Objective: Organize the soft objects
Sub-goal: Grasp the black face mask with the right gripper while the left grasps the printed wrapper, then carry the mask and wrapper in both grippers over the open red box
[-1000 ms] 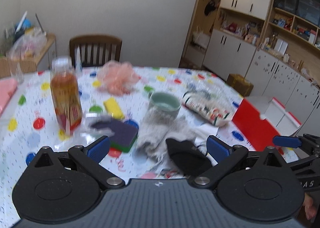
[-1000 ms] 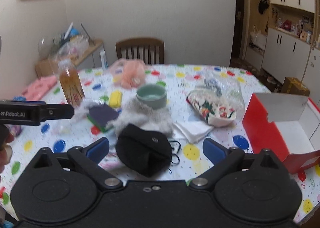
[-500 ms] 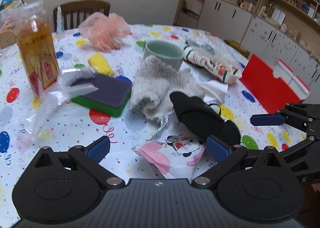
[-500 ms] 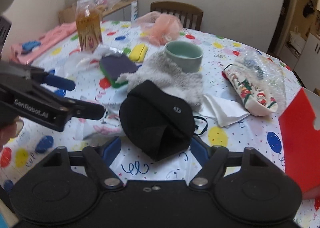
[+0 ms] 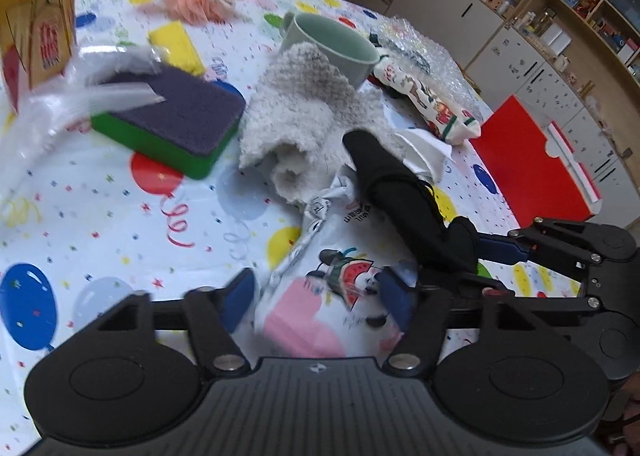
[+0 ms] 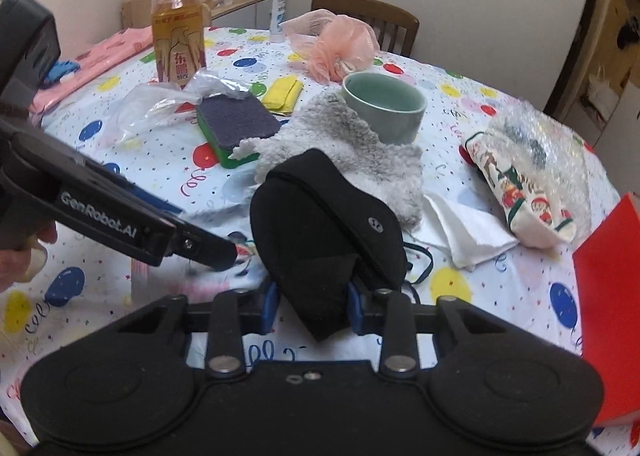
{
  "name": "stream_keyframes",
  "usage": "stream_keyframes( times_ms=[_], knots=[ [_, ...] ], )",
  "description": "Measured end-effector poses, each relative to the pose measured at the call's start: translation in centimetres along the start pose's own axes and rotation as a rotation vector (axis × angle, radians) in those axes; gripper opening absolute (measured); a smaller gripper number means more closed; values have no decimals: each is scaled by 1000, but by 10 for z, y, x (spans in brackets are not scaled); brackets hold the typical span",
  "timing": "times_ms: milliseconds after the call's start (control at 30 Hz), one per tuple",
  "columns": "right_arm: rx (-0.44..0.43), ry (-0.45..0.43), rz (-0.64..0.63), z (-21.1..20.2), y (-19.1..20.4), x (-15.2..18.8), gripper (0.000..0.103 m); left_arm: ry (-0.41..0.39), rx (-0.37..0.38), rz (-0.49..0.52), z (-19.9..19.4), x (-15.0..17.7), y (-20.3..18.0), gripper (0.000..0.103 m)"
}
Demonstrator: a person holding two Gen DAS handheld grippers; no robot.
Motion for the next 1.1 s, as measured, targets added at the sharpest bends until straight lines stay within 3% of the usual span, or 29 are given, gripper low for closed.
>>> stream_keyframes(
  times_ms=[100,300,433,700,1100],
  knots=[
    [3,-7,15,-3,-1,1,25,27,16,-20,5,3,0,33],
    [35,-27,56,-12,-4,-2,16,26,3,-3,5,7,-1,18],
    [75,-44,105,-25,-10,-2,8,1,-25,55,0,4,-6,14],
    [115,-75,195,-64,-29,3,6,-23,-52,120,-7,2,-15,11],
    [133,-204,311,-141,-90,-5,6,-67,-74,113,-25,-12,-35,10]
  ],
)
Point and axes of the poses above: each gripper's, at about its wrist camera, not at the fingertips, and z roughly the way its jaws point, y to its left, x to its underside, the point moved 8 cm from there along z, roughly the way its jaws point, and after that the axes turned 4 degrees about z, right-handed, at the moved point
